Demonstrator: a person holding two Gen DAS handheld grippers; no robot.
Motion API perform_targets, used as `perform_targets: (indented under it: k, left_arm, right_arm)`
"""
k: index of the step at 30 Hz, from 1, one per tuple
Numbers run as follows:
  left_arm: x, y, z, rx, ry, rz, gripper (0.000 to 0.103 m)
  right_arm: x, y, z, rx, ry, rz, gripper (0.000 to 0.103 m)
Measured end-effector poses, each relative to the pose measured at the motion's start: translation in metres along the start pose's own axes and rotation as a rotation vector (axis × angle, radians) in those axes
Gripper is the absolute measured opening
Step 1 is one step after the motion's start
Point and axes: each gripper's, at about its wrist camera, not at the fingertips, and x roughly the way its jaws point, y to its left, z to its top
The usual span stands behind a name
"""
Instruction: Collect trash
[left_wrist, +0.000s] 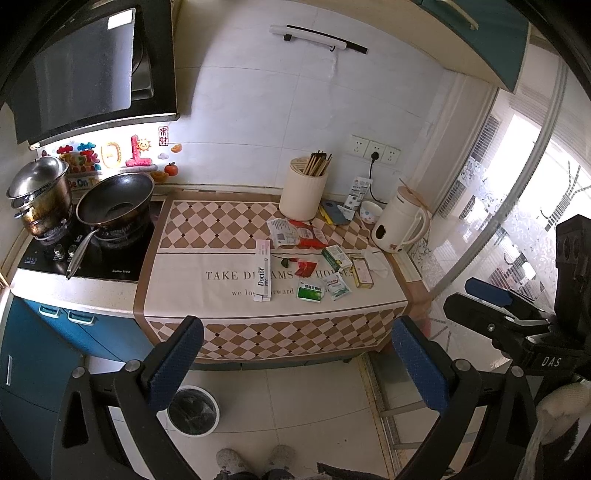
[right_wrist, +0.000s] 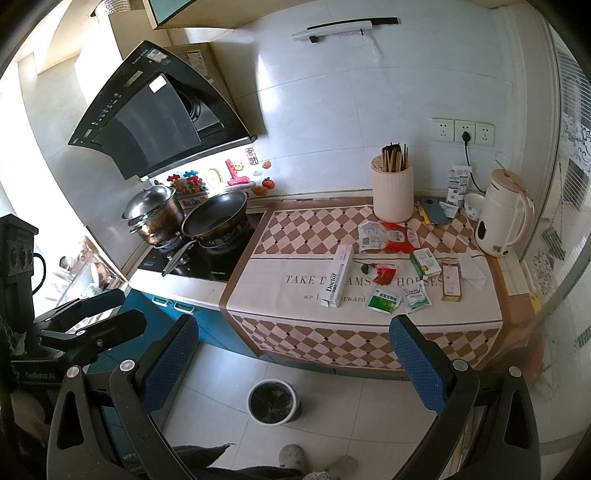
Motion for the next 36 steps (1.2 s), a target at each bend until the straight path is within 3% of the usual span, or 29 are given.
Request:
perform_targets:
  k: [5,8,21,23,27,32,36]
  left_arm:
    - [0.0,-0.005,0.001,0.002,-0.003,-0.003,0.103]
    - [-0.003,-0.003,0.018,0.003,-0.004,-0.008,0.103]
    - [0.002,0.012,0.02,0.012,-0.002,-0.025,0.103]
    - [0.008,0.015,0.021,0.032,-0.014,0.037,0.103]
    - [0.035,0.021,0.029,0.122,-0.057,0.252,0.103]
    - [0.094,0.044,0.038,0.134,-0.007,0.318,0.103]
    - [0.169,0.055,0.051,0.1,0.122,0.319,0.103]
  right_arm:
    - [0.0,-0.001,0.0,-0.001,-0.001,0.002,0.103]
    - [0.001,-0.001,0.0,-0.002,-0.001,0.003,0.103]
    - [0.004,0.008,0.0,0.003,0.001,-0.004,0.103]
    - [0.008,0.011,-0.001,0.014,-0.002,-0.013,0.103]
    - [0.019,0.005,-0.007,0.08,-0.046,-0.075,0.103]
    - [0.044,-0.017,-0.016,0.195,-0.1,-0.261,0.103]
    - [0.083,-0.063,-0.016,0.297,-0.063,-0.339,0.103]
